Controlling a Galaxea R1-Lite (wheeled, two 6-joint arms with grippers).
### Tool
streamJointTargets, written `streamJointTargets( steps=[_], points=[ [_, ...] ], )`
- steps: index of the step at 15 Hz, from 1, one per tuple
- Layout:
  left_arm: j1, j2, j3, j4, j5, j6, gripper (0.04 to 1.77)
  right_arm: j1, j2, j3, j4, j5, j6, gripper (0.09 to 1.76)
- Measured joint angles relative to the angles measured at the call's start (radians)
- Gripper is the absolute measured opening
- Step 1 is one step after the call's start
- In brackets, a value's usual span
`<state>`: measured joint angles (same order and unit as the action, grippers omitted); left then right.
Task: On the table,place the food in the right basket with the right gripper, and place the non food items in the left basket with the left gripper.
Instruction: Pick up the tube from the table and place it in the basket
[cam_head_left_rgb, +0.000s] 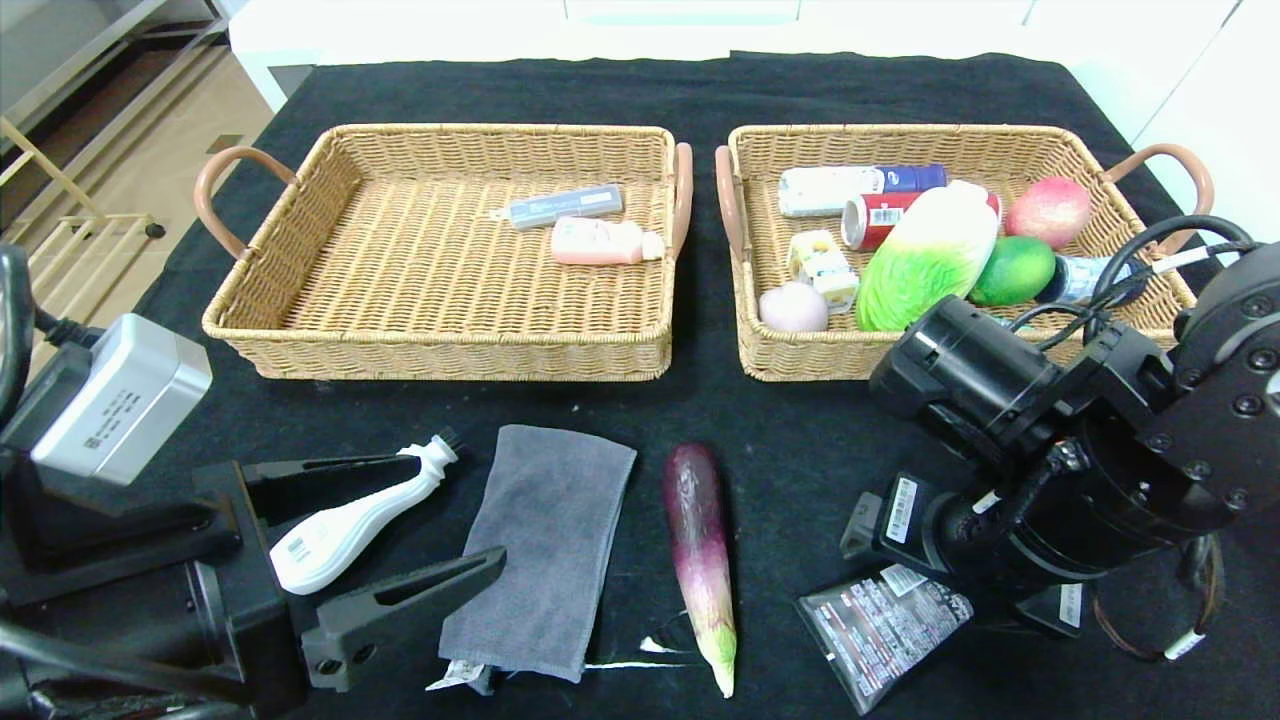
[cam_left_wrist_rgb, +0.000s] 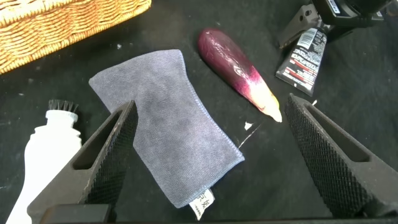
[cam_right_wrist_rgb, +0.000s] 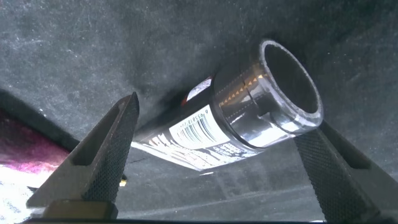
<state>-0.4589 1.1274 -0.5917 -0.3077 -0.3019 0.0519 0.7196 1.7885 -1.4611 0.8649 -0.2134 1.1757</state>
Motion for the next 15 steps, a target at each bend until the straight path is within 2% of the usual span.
streamJointTargets(
  steps=[3, 6, 9, 11, 15],
  points=[
    [0.0, 0.0, 0.0, 0.0, 0.0, 0.0, 1.72, 0.0, 0.004, 0.0, 0.0, 0.0, 0.0, 1.71],
    [0.0, 0.0, 0.0, 0.0, 0.0, 0.0, 1.72, -0.001, 0.005, 0.001, 0.0, 0.003, 0.002, 1.23],
    [0.001, 0.0, 0.0, 0.0, 0.0, 0.0, 1.72, -0.002, 0.006, 0.002, 0.0, 0.004, 0.002, 0.92],
    [0.0, 0.0, 0.0, -0.001, 0.0, 0.0, 1.72, -0.003, 0.01, 0.002, -0.001, 0.003, 0.001, 0.83],
    [0.0, 0.0, 0.0, -0.001, 0.0, 0.0, 1.72, -0.002, 0.021, 0.003, -0.001, 0.003, 0.002, 0.83]
  ],
)
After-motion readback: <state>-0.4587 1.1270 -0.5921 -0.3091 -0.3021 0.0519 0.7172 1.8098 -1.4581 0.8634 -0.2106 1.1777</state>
